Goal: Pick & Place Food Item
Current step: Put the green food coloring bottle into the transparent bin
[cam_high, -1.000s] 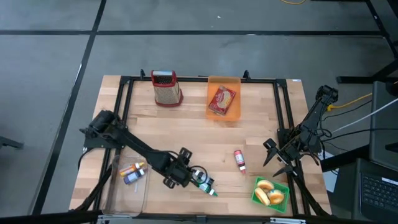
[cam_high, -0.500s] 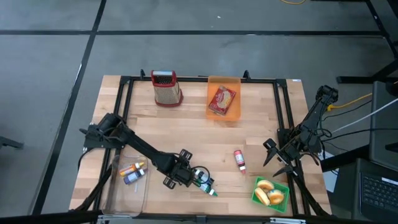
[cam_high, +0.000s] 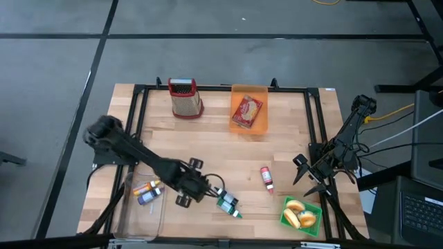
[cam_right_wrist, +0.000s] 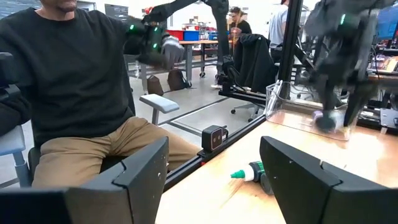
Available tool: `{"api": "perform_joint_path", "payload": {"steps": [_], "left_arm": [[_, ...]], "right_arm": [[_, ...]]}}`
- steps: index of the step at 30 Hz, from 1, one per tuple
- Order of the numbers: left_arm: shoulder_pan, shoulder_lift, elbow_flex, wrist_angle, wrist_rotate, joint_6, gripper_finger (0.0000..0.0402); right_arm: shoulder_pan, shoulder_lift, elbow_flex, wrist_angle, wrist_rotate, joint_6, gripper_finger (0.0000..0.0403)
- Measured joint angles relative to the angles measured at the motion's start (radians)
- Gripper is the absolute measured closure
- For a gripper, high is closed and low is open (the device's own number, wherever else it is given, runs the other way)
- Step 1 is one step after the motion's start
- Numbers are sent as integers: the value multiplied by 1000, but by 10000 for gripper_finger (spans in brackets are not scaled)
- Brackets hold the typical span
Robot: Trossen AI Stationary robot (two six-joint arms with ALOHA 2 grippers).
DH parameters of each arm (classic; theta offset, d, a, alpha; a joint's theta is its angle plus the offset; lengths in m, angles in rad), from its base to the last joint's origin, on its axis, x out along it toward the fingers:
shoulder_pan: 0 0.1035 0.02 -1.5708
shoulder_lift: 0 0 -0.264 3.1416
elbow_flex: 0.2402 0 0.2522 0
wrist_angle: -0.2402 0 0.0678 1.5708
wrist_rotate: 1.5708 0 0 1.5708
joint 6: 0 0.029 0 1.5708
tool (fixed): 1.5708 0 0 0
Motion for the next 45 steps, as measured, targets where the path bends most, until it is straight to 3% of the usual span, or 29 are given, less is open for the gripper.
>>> {"api": "perform_joint_path", "payload": {"steps": [4, 10, 16, 24, 29, 35, 40, 45], "left_arm": [[-54, -134, 0, -108, 1, -181, 276], [-213, -268, 0, -290, 11, -569, 276], [-395, -287, -16, -352, 14, -953, 275], [-584, -250, -174, -306, 32, -1344, 275], [-618, -244, -308, -129, 39, -1430, 275], [-614, -244, -434, 167, 61, -1427, 275], [-608, -244, -469, 203, 62, -1454, 267], [-608, -244, -486, 189, 65, -1489, 222]], "right_arm": [[0, 0, 0, 0, -2, 0, 147], [0, 0, 0, 0, -2, 10, 147], [0, 0, 0, 0, -2, 10, 147], [0, 0, 0, 0, -1, -8, 147], [0, 0, -1, 0, 2, -27, 147], [0, 0, -1, 0, 2, -26, 147], [0, 0, -1, 0, 2, -6, 147], [0, 0, -1, 0, 2, 1, 147]]}}
